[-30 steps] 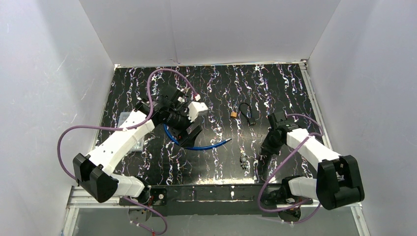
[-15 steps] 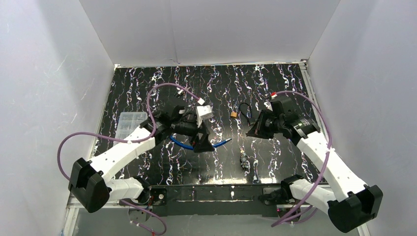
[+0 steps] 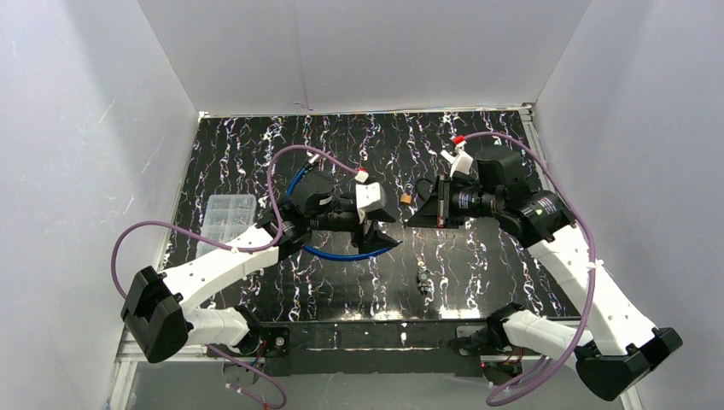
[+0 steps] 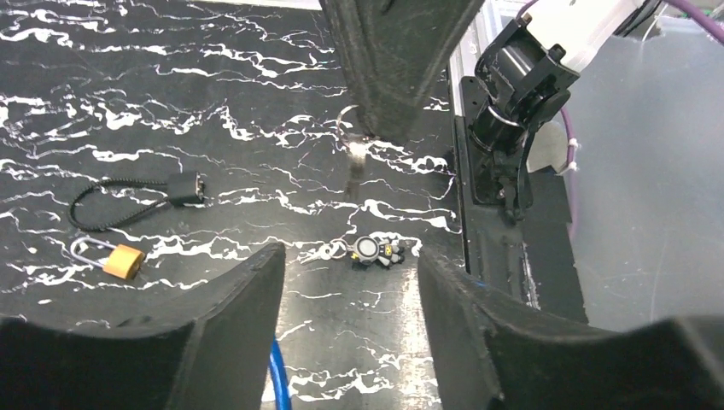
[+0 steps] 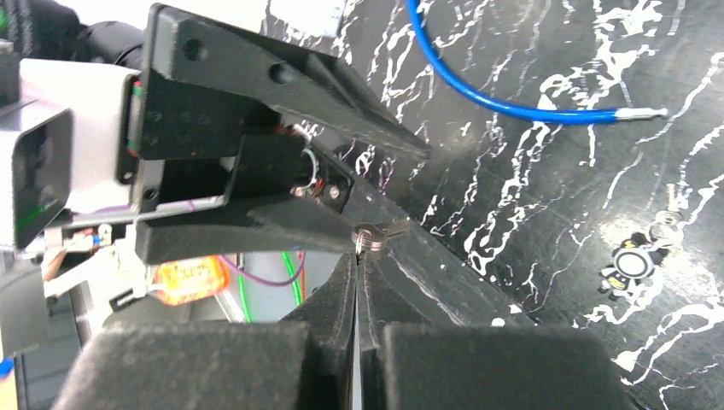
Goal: Unlock with the key
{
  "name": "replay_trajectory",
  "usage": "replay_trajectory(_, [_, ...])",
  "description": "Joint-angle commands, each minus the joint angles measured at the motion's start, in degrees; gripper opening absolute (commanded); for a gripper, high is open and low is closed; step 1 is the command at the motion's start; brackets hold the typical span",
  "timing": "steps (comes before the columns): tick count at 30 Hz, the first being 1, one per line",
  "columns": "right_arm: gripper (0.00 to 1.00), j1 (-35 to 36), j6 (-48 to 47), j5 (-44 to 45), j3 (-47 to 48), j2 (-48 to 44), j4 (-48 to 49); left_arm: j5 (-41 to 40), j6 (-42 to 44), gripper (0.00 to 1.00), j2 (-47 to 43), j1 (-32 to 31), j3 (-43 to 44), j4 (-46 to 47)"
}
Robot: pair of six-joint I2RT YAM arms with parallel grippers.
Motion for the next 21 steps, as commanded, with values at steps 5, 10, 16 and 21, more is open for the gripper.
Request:
replay_trajectory(5, [0.01,3.7,-3.4,-6.5,4.0,0.2,2.3,7.1,2.4,0.5,-1.5,-0.4,4.2,-1.3])
replay_trajectory(10, [0.01,4.1,-3.7,-8.1,3.7,0.4,3.3,10.3,1.6,0.3,-2.6,-0.7,5.9,-2.4])
replay_trajectory(16, [0.01,4.1,-3.1,-9.0,3.1,0.4,5.2,13.9,1.0,0.14,-3.0,-1.0,7.7,-5.2])
replay_trajectory(21, [0.01,4.1,-3.1,-8.2,3.3,0.3,5.5,14.4,2.3,0.06,-3.8,-1.4,8.0,-7.8])
